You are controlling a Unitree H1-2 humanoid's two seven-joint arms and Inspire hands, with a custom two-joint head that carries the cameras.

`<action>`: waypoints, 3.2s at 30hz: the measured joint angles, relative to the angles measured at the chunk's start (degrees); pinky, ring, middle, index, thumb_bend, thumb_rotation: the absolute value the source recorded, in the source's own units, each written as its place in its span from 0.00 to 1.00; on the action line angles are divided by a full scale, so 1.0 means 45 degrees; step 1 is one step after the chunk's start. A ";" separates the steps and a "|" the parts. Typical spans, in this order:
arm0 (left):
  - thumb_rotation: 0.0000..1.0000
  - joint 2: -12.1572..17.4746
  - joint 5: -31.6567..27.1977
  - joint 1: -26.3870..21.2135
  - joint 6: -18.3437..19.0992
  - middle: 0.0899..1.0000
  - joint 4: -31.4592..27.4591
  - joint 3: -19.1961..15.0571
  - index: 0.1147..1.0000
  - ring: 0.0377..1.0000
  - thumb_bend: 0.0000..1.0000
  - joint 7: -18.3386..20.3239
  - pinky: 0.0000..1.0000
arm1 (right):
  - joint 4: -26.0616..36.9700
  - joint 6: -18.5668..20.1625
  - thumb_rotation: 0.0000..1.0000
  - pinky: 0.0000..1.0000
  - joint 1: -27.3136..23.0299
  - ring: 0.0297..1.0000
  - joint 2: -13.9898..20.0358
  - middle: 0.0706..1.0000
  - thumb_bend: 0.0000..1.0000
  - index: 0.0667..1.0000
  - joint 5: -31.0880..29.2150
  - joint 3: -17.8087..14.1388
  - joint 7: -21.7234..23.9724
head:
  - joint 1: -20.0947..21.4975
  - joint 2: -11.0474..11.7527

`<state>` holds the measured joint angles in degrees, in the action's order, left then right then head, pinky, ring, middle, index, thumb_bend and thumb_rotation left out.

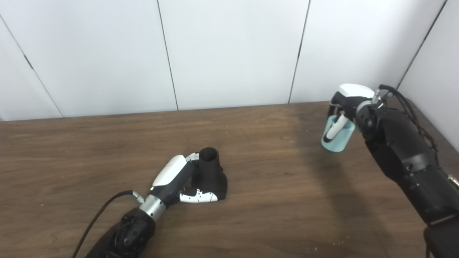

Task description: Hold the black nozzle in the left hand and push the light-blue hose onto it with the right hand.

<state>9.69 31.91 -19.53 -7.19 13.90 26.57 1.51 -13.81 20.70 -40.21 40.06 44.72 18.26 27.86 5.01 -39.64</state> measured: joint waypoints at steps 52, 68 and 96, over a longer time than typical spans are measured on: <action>0.44 -0.0138 0.0039 0.0034 0.0141 0.71 -0.0074 0.0020 0.41 0.88 0.48 0.0025 0.92 | 0.9505 -0.1691 0.00 0.10 -0.2626 0.14 -0.3645 0.43 0.53 0.45 -0.1530 0.0319 0.4838 | -0.0371 -0.0117; 0.44 -0.0155 0.0041 0.0113 0.0374 0.72 -0.0245 0.0107 0.42 0.88 0.48 0.0017 0.93 | 0.9413 -0.1530 0.00 0.24 -0.2390 0.33 -0.3703 0.43 0.51 0.52 -0.1048 0.0668 0.5424 | -0.0410 -0.0215; 0.44 -0.0151 0.0052 0.0118 0.0375 0.71 -0.0253 0.0129 0.42 0.88 0.48 -0.0026 0.92 | 0.9126 -0.1650 0.00 0.19 -0.2200 0.36 -0.3779 0.46 0.52 0.45 -0.0588 0.0807 0.5819 | -0.0429 -0.0254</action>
<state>9.02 32.15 -19.00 -5.50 12.76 27.16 1.40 27.26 13.27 -50.11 23.05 42.07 21.90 54.04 3.08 -40.78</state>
